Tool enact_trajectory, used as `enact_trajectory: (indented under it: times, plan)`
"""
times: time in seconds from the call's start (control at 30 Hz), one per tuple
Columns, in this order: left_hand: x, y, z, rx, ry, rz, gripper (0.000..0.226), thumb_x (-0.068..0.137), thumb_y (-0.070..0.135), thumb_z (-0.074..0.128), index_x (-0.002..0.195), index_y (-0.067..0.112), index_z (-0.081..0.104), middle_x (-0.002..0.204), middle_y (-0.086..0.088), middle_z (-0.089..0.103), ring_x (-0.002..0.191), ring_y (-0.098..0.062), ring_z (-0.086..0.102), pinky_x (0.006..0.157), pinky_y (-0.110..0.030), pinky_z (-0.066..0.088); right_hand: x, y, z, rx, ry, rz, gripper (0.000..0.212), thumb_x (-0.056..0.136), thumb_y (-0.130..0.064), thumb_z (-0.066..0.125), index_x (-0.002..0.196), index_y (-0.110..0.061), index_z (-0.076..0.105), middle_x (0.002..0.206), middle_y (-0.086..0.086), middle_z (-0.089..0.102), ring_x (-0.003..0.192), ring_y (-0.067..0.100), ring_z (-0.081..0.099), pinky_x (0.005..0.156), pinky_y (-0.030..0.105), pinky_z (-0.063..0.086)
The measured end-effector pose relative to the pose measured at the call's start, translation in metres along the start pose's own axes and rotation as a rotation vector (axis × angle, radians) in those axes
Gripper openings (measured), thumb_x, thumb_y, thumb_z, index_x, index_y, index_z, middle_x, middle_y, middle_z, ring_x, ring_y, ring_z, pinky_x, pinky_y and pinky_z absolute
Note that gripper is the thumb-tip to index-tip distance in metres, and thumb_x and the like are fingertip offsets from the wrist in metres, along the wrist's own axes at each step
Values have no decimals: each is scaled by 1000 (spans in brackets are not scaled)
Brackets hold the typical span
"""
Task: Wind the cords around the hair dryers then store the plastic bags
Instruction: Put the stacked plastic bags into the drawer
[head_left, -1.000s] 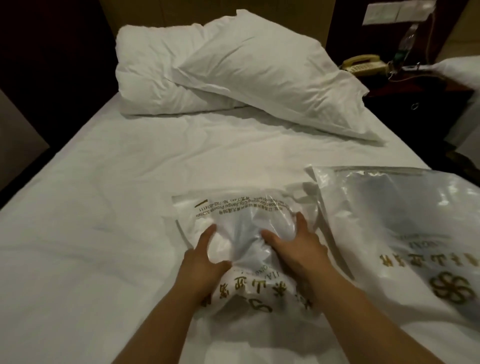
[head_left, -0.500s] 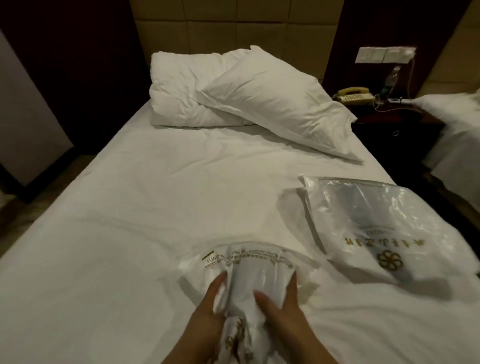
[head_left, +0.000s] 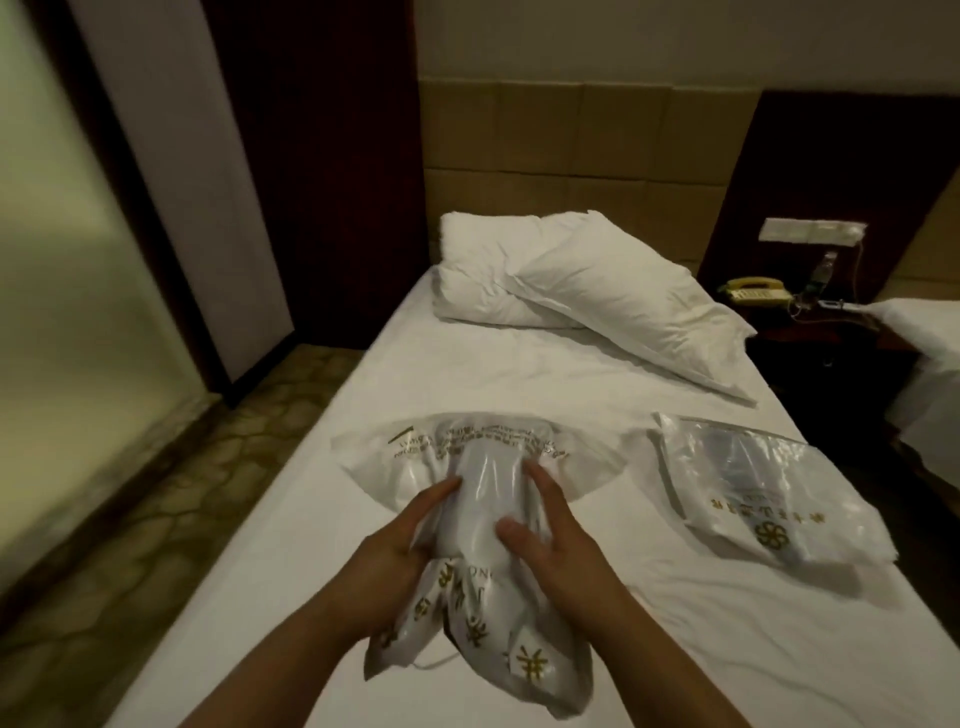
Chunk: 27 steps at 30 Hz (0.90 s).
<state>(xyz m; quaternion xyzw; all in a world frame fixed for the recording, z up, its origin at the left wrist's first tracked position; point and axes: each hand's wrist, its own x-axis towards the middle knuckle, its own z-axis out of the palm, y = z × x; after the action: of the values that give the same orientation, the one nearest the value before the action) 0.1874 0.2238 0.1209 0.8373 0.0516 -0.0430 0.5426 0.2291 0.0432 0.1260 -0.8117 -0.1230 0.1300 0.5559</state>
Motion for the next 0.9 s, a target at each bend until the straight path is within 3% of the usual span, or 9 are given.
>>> enact_trajectory:
  times: [0.07, 0.17, 0.27, 0.4, 0.53, 0.63, 0.73, 0.83, 0.9]
  plan:
    - [-49, 12, -51, 63, 56, -12, 64, 94, 4, 43, 128, 58, 35, 128, 12, 45, 102, 0, 50, 71, 3, 38, -28, -49, 36, 67, -52, -26, 44, 81, -56, 60, 115, -60, 32, 127, -15, 46, 113, 9, 51, 94, 25, 43]
    - [-132, 19, -124, 102, 159, 9, 62, 94, 5, 44, 125, 59, 40, 125, 15, 47, 112, -7, 48, 79, -1, 36, -70, -113, 100, 162, -102, -78, 31, 84, -42, 62, 106, -48, 42, 114, -14, 53, 101, 2, 55, 78, 17, 47]
    - [-245, 15, -208, 72, 346, 35, 52, 97, 12, 45, 121, 57, 44, 125, 21, 45, 120, -8, 46, 85, -6, 38, -121, -187, 192, 194, -207, -133, 32, 83, -39, 64, 108, -42, 43, 116, -7, 54, 100, 8, 56, 78, 20, 49]
    - [-388, -12, -306, 133, 550, -7, 39, 98, 26, 46, 128, 51, 42, 138, 11, 45, 125, -13, 45, 103, -25, 39, -192, -268, 324, 231, -362, -200, 39, 83, -37, 65, 115, -42, 42, 116, -7, 48, 102, 14, 54, 77, 24, 50]
    - [-551, -50, -403, 149, 791, -177, 52, 94, 11, 49, 117, 58, 47, 136, 5, 50, 121, -18, 49, 94, -26, 43, -278, -342, 480, 238, -604, -233, 29, 82, -40, 66, 102, -48, 45, 107, -10, 53, 98, 17, 57, 86, 37, 52]
    - [-655, -64, -453, 139, 947, -242, 61, 91, 0, 47, 116, 56, 48, 136, 5, 48, 116, -12, 49, 87, -17, 41, -339, -385, 573, 248, -756, -290, 34, 83, -40, 64, 110, -44, 43, 109, -7, 53, 96, 14, 56, 81, 32, 49]
    - [-740, -83, -485, 91, 1132, -321, 61, 91, -3, 43, 122, 50, 49, 124, 7, 49, 102, -9, 52, 68, -6, 44, -390, -422, 649, 220, -901, -391, 39, 83, -41, 64, 116, -40, 42, 116, -5, 52, 99, 14, 55, 85, 31, 47]
    - [-817, -101, -508, 58, 1335, -359, 65, 88, -5, 42, 112, 55, 53, 132, 2, 52, 117, -16, 51, 92, -26, 49, -436, -453, 722, 189, -1039, -469, 36, 85, -40, 61, 117, -38, 43, 115, -8, 50, 100, 13, 52, 78, 26, 45]
    - [-865, -111, -522, 24, 1467, -414, 67, 87, -8, 41, 109, 54, 54, 125, 0, 56, 102, -13, 56, 90, -36, 52, -469, -471, 772, 188, -1140, -504, 28, 90, -40, 54, 116, -35, 44, 103, -15, 48, 89, 3, 49, 65, 18, 37]
